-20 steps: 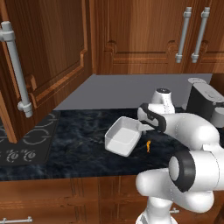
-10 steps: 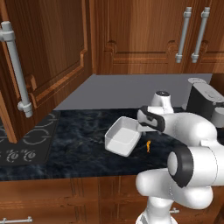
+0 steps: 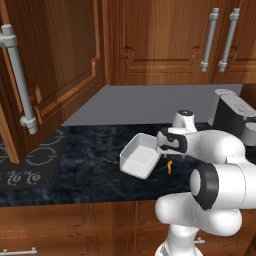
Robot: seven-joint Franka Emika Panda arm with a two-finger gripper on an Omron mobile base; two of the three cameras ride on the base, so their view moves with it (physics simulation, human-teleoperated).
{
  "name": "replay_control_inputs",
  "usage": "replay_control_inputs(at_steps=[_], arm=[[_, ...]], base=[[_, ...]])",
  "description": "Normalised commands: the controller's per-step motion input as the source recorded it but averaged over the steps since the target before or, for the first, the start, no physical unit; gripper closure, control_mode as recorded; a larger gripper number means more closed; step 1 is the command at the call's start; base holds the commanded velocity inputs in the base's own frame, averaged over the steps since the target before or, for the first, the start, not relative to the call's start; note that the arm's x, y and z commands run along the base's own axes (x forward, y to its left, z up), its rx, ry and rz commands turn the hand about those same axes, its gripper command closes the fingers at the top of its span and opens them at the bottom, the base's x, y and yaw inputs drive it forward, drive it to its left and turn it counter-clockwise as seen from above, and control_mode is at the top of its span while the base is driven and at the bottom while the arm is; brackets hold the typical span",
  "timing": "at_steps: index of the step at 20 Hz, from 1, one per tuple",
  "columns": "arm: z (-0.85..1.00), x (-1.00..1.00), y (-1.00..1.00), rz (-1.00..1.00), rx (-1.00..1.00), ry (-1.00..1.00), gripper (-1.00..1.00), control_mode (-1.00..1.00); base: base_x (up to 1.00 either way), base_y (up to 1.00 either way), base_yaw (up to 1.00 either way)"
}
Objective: Retrieve the tupperware from the cabinet, then place the raw meat into the tupperware to avoid contamination.
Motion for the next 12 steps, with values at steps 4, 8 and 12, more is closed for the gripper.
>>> replay_control_inputs(at_steps=[4,8,12], arm=[[-0.25,0.0,-0.01,-0.07,0.01,-0.04,-1.0,-1.0],[-0.27,0.0,-0.04,-0.05,0.02,-0.02,-1.0,-1.0],[-0.32,0.0,-0.07,-0.05,0.01,0.0,-1.0,-1.0]], base=[[0.0,0.0,0.0],[0.0,0.0,0.0],[0.0,0.0,0.0]])
